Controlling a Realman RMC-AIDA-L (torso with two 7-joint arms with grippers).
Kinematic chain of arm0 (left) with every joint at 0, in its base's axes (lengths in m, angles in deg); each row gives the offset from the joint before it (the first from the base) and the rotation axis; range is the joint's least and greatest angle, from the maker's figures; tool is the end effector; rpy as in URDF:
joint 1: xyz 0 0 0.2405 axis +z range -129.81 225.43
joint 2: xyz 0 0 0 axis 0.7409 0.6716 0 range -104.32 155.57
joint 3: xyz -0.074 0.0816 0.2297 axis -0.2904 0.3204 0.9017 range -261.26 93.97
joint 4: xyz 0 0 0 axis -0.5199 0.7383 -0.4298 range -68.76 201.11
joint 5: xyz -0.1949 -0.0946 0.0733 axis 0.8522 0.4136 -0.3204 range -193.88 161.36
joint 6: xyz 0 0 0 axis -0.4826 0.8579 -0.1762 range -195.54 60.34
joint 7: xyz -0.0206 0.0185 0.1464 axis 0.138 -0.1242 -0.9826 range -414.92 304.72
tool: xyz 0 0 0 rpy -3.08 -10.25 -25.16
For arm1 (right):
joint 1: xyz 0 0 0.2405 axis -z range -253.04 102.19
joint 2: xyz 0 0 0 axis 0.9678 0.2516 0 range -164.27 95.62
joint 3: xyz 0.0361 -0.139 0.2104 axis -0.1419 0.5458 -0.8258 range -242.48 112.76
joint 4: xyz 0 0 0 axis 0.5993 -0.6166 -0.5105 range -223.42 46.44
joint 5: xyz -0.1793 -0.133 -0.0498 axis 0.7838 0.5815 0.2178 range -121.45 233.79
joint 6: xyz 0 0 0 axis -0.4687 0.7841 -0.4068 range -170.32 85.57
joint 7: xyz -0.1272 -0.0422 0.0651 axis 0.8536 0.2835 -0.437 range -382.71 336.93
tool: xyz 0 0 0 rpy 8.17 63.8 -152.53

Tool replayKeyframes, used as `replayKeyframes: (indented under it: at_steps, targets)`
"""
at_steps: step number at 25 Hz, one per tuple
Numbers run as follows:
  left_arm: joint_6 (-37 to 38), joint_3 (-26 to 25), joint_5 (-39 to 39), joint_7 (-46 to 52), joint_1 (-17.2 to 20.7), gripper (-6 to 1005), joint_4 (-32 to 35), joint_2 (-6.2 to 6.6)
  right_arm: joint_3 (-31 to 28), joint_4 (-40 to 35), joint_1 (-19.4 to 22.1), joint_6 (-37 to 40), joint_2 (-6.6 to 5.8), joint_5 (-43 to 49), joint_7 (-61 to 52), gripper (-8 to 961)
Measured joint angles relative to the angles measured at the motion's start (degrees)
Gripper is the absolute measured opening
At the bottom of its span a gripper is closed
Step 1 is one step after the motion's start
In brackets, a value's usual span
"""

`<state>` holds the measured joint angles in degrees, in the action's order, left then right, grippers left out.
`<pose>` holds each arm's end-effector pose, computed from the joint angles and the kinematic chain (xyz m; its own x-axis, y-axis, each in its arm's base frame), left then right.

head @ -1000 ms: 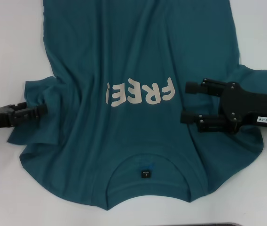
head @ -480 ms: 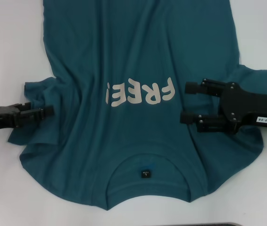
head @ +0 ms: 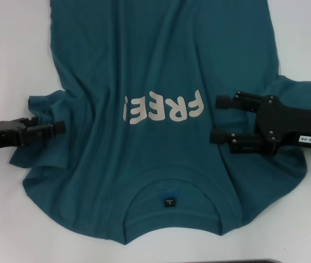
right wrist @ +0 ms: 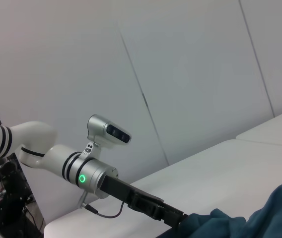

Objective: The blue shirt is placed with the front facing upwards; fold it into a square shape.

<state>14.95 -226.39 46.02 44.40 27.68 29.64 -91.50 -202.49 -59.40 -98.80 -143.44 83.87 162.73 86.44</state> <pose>-0.3562 0.3010 0.0099 0.4572 0.7255 0.5144 0.8688 -0.4880 -0.0839 0.2852 0.2807 -0.0157 0.6799 -0.3495 -0.6447 -0.4295 -0.9023 0.0362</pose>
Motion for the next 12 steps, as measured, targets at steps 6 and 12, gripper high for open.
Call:
replayKeyframes:
  at_steps: [6, 12]
  targets:
    - [-0.2, 0.0, -0.1, 0.5, -0.1, 831, -0.1, -0.1, -0.6, 0.0, 0.0, 0.0, 0.0, 0.0, 0.0, 899]
    - [-1.3, -0.1, -3.0, 3.2, -0.4, 718, -2.2, -0.63, -0.7, 0.0, 0.0, -0.2, 0.0, -0.1, 0.0, 898]
